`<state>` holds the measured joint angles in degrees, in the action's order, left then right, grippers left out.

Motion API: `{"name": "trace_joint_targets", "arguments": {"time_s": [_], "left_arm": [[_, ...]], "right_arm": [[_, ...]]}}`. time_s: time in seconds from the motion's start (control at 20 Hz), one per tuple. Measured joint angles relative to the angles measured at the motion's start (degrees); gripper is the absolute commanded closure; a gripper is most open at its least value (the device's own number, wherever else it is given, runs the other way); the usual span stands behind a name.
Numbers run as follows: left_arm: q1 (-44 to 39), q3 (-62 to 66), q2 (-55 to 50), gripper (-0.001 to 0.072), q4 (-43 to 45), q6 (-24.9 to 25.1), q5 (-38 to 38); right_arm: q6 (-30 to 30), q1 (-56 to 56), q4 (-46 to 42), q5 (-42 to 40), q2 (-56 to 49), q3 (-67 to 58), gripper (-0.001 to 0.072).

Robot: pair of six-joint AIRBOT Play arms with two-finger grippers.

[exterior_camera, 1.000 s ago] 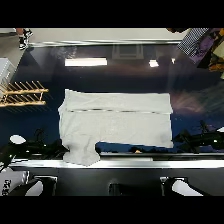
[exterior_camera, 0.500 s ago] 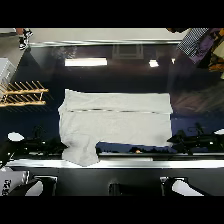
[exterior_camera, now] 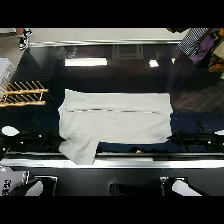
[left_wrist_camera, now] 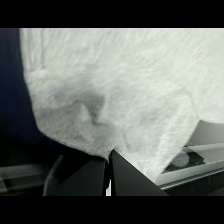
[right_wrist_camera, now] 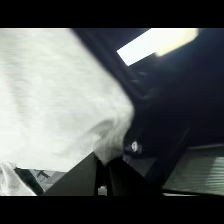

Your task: Fold the clothes and pants, and hang the long-sleeved shirts on hangers.

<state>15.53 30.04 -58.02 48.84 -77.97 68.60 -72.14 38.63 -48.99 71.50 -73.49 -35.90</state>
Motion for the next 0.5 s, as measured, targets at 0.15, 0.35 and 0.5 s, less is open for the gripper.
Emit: {"name": "trace_joint_targets", "arguments": {"time_s": [0.15,0.35,0.5], "left_arm": [[0.02,5.49,0.24,0.0687,-0.94,-0.28,0.28],[0.00,12.22,0.39,0.0687,-2.51,-1.03,0.52],[0.00,15.69,0.96,0.0688,-2.99,-2.91,1.86]], "right_arm": [[0.59,-1.09,2.14,0.63,3.02,-4.04,0.0680],[-0.04,-8.33,2.05,-0.94,5.95,-11.26,0.0680],[-4.26,-14.10,-3.98,-1.09,8.11,-16.06,0.0681]]}}
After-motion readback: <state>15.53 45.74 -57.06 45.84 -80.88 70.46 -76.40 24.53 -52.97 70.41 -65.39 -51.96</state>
